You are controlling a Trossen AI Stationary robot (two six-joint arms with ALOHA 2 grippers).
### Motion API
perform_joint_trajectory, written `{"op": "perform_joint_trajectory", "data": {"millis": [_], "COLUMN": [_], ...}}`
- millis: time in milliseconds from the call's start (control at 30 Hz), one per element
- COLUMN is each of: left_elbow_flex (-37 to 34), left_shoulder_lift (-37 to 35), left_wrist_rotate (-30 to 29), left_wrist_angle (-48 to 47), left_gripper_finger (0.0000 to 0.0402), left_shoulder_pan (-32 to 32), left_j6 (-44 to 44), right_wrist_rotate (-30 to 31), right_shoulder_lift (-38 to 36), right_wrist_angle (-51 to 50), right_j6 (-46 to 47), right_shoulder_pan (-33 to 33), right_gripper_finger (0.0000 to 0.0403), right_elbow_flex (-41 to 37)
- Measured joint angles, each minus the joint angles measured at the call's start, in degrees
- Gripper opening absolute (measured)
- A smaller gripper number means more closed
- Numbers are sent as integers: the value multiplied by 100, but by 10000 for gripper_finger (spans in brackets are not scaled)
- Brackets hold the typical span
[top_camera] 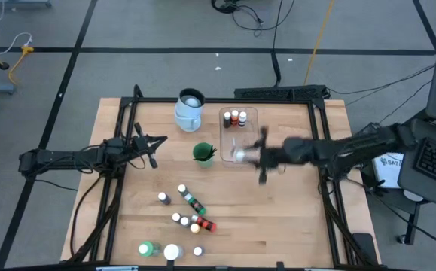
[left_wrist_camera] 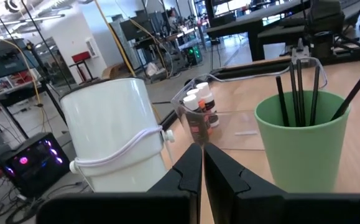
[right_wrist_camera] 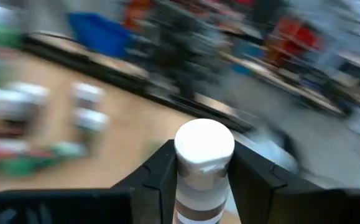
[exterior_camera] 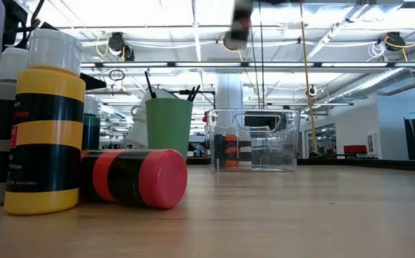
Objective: Pick & Place Paint Supplies
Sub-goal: Put the small white paint bottle into the transparent bin
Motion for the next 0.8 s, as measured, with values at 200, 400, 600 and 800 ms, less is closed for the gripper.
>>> {"op": "perform_joint_trajectory", "data": {"millis": [200, 400, 600, 800], "left_elbow_flex": [0, 0, 0, 0], "left_shoulder_lift": [2, 0, 0, 1], "left_wrist_rotate": [0, -4, -197, -208], "left_wrist_angle": [-2, -4, -7, -67], "left_gripper_finger": [21, 21, 21, 21], "left_shoulder_pan": [1, 1, 2, 2], "left_j6": [107, 107, 105, 26], "right_wrist_rotate": [-1347, -2148, -2397, -1723], "right_shoulder_lift": [-686, -150, 891, 1739], "right_wrist_angle": [1439, 2221, 3054, 4056], "right_j6": [347, 1014, 843, 731], "right_shoulder_pan": [-2166, -3620, -3838, -3858], "right_gripper_finger": [107, 107, 107, 107], "right_elbow_flex": [-1575, -2214, -2240, -2213]}}
